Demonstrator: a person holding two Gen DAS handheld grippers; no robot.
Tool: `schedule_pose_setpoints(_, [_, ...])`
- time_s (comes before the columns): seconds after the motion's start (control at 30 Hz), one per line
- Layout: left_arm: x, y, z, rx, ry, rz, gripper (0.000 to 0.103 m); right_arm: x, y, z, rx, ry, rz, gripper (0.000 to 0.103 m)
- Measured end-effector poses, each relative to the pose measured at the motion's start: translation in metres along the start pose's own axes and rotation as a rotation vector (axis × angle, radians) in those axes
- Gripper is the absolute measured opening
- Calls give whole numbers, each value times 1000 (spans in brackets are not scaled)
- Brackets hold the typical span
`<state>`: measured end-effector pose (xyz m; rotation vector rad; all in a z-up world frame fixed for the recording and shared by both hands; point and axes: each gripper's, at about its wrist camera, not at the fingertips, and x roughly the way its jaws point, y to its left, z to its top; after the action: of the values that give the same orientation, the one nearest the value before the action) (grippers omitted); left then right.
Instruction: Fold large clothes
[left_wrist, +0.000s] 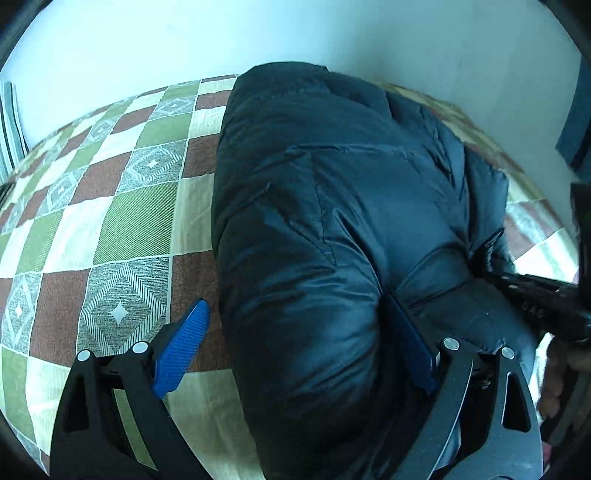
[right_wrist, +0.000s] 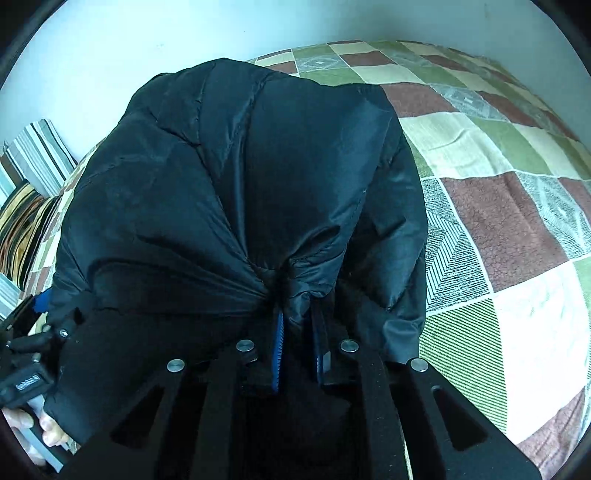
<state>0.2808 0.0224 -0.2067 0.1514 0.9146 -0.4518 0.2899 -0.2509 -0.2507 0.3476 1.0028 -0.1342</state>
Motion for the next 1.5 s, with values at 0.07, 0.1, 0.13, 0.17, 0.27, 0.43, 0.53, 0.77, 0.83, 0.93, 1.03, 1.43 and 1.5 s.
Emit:
schedule_pose_setpoints(0.07, [8,2,0,-16,17,-9,94,2,-3,0,10,-2,7,12])
schedule_pose_setpoints(0.1, [9,3,0,-21,22,-13,94,2,-2,-1,14,-3,10,12])
schedule_pose_setpoints(0.13, [9,4,1,-24,23,-12,94,1,-2,-1,15,-5,10,12])
schedule_pose_setpoints(0.17, [8,4,1,-19,19,-5,94,-1,0,-1,13,-7,5,11])
schedule_pose_setpoints(0.27, [2,-4,3,21,-5,46,94,-4,-1,0,19,-11,6,11])
schedule_pose_setpoints(0.43, [-5,-7,3,18,-10,62,94,-8,-6,0,27,-27,1,13])
schedule_pose_setpoints(0.53, [-10,-9,2,29,-19,78,94,-20,-5,-2,38,-55,-3,16])
schedule_pose_setpoints(0.77, [-19,-14,-1,28,-25,81,94,-74,0,-14,35,-146,-9,17])
schedule_pose_setpoints(0.83, [-18,-14,0,30,-26,82,94,-88,5,-21,17,-172,-2,17])
schedule_pose_setpoints(0.93, [-19,-14,-1,28,-27,80,94,-99,13,-30,-29,-199,-25,17])
schedule_pose_setpoints(1.03, [-19,-13,-1,27,-25,75,94,-85,18,-35,-68,-160,-75,17])
schedule_pose_setpoints(1.43, [-17,2,2,-29,3,-31,94,-46,0,-40,-68,-72,-88,20])
schedule_pose_setpoints(1.5, [-26,7,7,-43,15,-46,94,-57,0,-35,-67,-77,-80,20])
